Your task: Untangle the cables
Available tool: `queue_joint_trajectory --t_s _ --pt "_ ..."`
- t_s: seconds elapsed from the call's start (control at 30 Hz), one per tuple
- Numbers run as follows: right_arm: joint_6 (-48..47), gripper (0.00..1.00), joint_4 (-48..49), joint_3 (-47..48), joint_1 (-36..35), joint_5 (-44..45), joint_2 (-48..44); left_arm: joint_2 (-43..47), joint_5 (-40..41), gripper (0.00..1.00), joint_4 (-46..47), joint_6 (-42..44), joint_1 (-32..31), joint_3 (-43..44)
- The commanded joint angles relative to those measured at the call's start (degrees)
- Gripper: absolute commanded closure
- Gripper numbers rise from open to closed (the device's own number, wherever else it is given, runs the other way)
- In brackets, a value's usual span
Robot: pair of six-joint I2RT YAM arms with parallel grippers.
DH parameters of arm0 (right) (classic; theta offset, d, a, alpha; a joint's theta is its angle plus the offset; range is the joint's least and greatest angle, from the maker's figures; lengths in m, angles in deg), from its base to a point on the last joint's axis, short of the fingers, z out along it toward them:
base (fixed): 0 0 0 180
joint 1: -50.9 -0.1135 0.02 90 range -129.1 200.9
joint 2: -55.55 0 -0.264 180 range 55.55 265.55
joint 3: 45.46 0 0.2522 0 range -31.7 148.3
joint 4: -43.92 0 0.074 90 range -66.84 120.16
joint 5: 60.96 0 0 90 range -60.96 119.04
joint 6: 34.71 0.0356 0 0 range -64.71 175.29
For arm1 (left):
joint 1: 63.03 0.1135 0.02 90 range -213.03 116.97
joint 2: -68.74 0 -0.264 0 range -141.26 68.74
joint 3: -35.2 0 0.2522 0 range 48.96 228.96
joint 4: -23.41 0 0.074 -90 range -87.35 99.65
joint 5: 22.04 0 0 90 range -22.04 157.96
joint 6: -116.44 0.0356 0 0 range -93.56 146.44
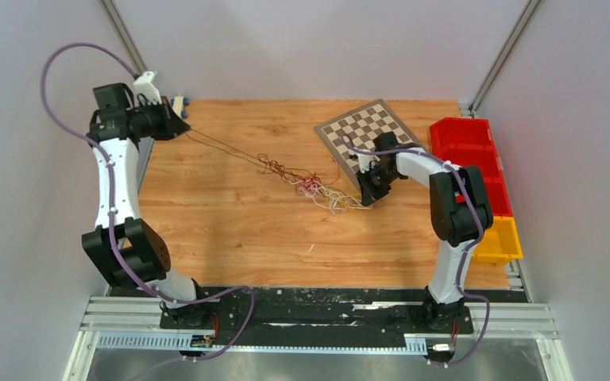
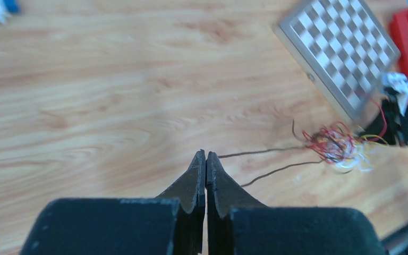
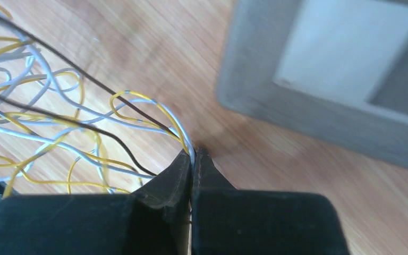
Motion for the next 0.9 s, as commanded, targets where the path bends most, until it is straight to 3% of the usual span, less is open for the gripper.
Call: queue_joint_trajectory --t_s 0.0,0.4,0.63,0.87 --pt "-9.1 1.00 -4.7 -3.6 4.8 14.6 -0.4 2.1 8.0 1.00 0.4 2.4 6.6 9.9" --pt "-14.9 1.00 -4.5 -8.6 10.8 17.5 -3.6 -1.6 17.4 1.00 2.6 0.9 12.4 25.5" --pt "-17.6 1.00 -2.6 -12.3 13.0 20.0 -5.2 -7.3 27.7 1.00 1.5 0.2 13.9 38.0" --pt "-20.2 1.00 -2.3 -14.6 18.7 21.1 -7.7 -10.1 33.9 1.00 3.7 1.5 14.6 40.4"
